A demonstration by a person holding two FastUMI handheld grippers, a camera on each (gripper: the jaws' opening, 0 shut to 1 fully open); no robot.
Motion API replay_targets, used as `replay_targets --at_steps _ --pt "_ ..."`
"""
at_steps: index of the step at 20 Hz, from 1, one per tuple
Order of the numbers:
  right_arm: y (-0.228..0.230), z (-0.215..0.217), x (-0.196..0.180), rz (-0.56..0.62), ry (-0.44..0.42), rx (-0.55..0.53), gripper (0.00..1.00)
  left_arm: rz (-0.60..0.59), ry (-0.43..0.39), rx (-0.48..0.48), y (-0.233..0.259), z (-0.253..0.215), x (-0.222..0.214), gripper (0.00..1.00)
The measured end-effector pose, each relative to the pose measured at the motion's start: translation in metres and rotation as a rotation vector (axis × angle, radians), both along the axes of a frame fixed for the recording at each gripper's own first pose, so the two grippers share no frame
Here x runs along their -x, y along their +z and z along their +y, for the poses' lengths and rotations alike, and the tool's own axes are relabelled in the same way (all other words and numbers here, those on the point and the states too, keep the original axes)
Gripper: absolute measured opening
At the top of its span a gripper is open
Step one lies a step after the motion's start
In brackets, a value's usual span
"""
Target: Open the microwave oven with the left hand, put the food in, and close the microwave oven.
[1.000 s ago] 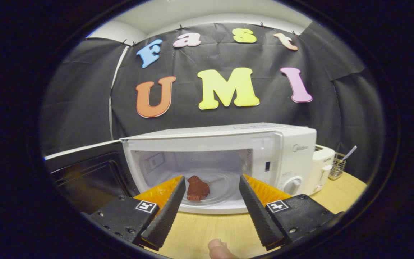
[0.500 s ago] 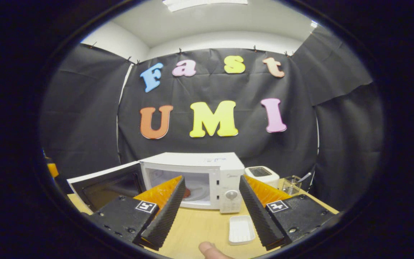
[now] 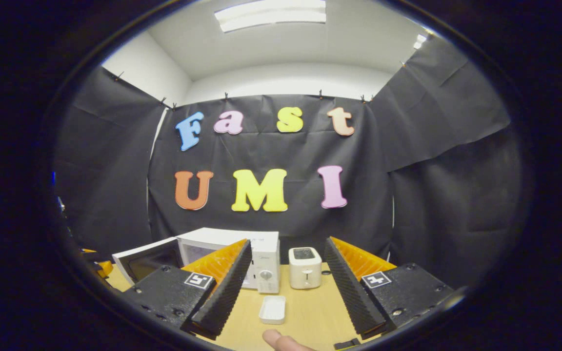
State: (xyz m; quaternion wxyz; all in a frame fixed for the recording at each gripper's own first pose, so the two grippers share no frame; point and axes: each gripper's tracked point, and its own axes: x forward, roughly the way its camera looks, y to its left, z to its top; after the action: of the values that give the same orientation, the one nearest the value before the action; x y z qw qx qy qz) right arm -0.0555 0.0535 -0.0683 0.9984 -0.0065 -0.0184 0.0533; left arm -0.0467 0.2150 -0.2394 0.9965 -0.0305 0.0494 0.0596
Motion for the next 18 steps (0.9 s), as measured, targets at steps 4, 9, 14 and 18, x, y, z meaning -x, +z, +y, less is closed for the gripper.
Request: replay_targets --at_steps 4,9,14,18 --pt "-0.006 -0.009 0.014 0.012 0.013 0.007 0.96 0.013 -0.001 0.058 -0.029 0.013 -0.019 0.93" --pt "-0.009 -0.005 0.017 0.029 0.043 0.005 0.96 0.076 -0.031 0.012 -0.062 0.012 -0.038 0.17" --pt "-0.014 -0.009 0.02 0.029 0.044 -0.004 0.96 0.078 -0.131 0.013 -0.059 -0.024 -0.043 0.0" --pt "-0.017 -0.013 0.022 0.031 0.04 -0.004 0.96 0.055 -0.119 -0.001 -0.049 -0.029 -0.046 0.0"
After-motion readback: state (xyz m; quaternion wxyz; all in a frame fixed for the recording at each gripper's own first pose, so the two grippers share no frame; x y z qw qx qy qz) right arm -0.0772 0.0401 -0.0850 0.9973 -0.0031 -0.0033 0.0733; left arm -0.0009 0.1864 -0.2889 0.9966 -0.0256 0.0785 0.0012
